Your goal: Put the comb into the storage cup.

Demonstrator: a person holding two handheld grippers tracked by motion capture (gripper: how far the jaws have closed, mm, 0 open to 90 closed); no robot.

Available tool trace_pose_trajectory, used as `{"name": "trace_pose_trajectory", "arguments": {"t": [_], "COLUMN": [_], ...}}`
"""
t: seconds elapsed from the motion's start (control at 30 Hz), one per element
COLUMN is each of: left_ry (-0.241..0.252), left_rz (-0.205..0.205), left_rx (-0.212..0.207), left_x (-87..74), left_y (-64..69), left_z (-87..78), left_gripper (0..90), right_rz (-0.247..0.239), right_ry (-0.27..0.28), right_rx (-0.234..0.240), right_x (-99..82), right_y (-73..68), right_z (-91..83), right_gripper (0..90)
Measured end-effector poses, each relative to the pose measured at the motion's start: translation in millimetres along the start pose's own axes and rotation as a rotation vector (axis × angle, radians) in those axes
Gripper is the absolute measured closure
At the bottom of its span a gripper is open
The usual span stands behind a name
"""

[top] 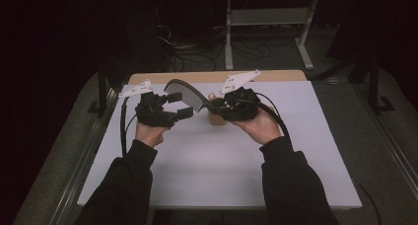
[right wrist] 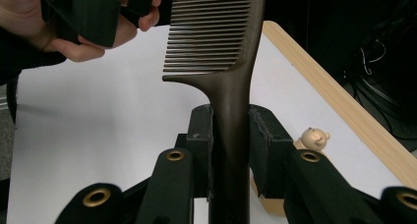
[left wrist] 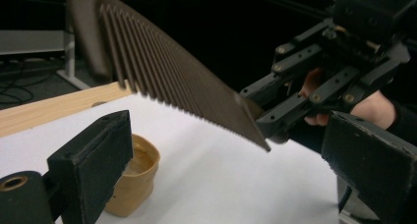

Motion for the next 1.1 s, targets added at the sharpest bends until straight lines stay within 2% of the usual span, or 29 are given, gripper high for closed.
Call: {"name": "trace_pose_trajectory", "arguments": {"t": [0.13,0.23,0.33,0.63,0.83,0.97,1.1], "left_ry": [0.01,0.032,0.033,0.07,0.069,0.066,0.062], "left_rz": [-0.013,-0.026,-0.031,-0.07,-0.082,-0.084,-0.084], "left_rx": [0.0,-0.006,0.005,-0.021,0.012,0.021,0.031], "left_x": [1.0,3.6,4.1,8.0,7.6,6.9,6.9], "left_y": [-1.7,-2.2,-3.6,-5.1,-9.5,-10.0,-9.5], "left_z": [-0.4,-2.0,-2.2,-3.6,-2.9,-2.5,-2.9], "left_gripper": [7.3,11.5,14.7,20.9,31.0,33.4,39.5], "right_rz": [-0.003,-0.009,-0.013,-0.015,-0.011,-0.004,0.003], "right_ry": [0.007,0.005,0.011,0.013,0.021,0.027,0.03], "right_rx": [0.003,0.006,0.003,0.005,0.008,0.007,-0.001], "right_x": [1.3,1.1,1.3,1.1,0.8,0.7,0.0], "right_y": [-2.4,-3.7,-4.7,-8.5,-9.5,-9.3,-9.1], "right_z": [4.0,7.4,10.1,17.5,23.2,26.4,29.5], "right_gripper": [71.3,71.3,71.3,71.3,71.2,71.2,71.2]}}
Point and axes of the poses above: each handheld gripper's, and its own axes: z roughly forward along the jaws, x roughly out of its top, y roughly to its right, the point moved 8 cm from there along z, roughly forward along the jaws, and after that the axes turned 2 degrees about -y, right-handed, at the moved point
